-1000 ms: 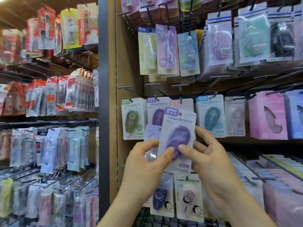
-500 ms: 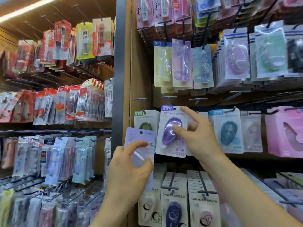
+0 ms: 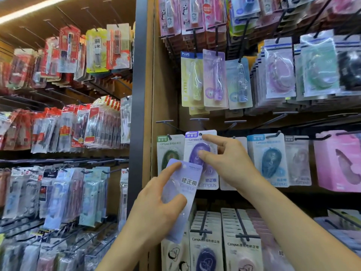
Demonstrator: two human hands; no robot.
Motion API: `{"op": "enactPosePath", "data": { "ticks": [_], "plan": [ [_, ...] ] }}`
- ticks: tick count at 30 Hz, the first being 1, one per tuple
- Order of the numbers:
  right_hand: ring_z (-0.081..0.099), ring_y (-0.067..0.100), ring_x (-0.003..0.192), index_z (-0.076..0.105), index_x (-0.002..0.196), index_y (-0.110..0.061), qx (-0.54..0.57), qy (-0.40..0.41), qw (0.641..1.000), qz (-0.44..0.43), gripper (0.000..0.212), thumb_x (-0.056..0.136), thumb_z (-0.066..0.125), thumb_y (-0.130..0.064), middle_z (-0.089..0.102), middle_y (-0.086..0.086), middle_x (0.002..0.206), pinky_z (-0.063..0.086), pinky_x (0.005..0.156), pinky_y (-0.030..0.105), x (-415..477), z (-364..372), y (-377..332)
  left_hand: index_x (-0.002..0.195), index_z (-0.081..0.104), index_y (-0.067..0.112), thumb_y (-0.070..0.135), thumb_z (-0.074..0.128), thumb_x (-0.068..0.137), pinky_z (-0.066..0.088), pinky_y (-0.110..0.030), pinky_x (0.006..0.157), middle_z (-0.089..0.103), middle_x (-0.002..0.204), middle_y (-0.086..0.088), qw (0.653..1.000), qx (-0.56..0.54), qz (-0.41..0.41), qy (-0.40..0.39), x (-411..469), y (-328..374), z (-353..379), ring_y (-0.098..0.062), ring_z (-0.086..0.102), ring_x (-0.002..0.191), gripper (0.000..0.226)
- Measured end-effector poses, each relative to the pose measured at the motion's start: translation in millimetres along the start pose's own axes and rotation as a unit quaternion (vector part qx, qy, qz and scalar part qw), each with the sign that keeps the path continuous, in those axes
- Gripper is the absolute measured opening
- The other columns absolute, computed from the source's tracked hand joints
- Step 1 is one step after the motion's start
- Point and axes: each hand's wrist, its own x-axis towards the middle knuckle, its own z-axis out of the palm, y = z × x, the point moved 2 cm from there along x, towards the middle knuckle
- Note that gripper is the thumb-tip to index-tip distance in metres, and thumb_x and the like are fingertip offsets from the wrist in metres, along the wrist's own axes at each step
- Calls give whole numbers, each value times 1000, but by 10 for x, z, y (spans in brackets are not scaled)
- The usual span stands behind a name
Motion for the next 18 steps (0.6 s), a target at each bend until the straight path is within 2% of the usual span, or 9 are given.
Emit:
{"op": "enactPosePath", "data": {
  "ticks": [4,6,9,11,13,15,16,18],
  "plan": [
    [64,11,107,58,134,-29,19,14,1000,7,48,87,70,-30,66,-6,124,58,89,41,3,13,1,128,44,64,34,50,67,35,-7,85,50,123,36,999,-30,19,2,7,20,-10,27,39,111,68],
    [64,14,108,58,135,-27,30,34,999,11,50,87,70,-29,66,-4,125,56,92,43,14,16,19,128,45,63,34,49,66,36,-7,84,51,121,37,999,-26,23,10,13,31,-20,26,41,111,68],
    [63,13,109,57,136,-27,16,29,999,14,48,89,67,-29,64,-6,126,55,93,40,4,39,48,125,45,64,36,49,67,42,-17,88,54,118,32,1000,-16,23,9,34,20,-13,12,50,110,65],
    [61,8,108,55,137,-28,-7,15,1000,8,46,92,64,-28,63,-7,127,56,88,30,-4,59,74,127,45,63,38,49,67,44,-24,94,53,121,30,1000,-10,19,6,56,6,22,7,51,114,65],
    [55,3,106,53,139,-28,-45,7,999,-2,47,94,62,-25,60,-8,131,48,79,13,1,63,86,130,44,59,38,50,66,42,-25,98,52,125,28,1000,-6,13,7,81,-7,68,5,48,119,67],
    [53,3,106,50,141,-29,-83,6,997,0,48,95,60,-23,55,-8,139,40,74,8,19,52,104,133,44,54,39,51,65,42,-28,102,50,130,26,1000,-7,5,9,105,-8,106,2,47,122,70],
    [54,5,108,49,142,-31,-98,6,995,3,49,95,60,-23,54,-7,142,42,78,10,25,51,107,135,44,52,39,52,65,42,-30,104,49,132,25,1000,-8,2,10,115,-10,117,1,46,124,71],
    [53,16,121,45,144,-33,-150,2,989,1,50,96,57,-26,53,-4,144,43,94,25,28,55,99,135,44,51,39,52,65,41,-31,106,47,134,24,1000,-8,-4,12,131,-10,127,0,45,125,72]
  ]
}}
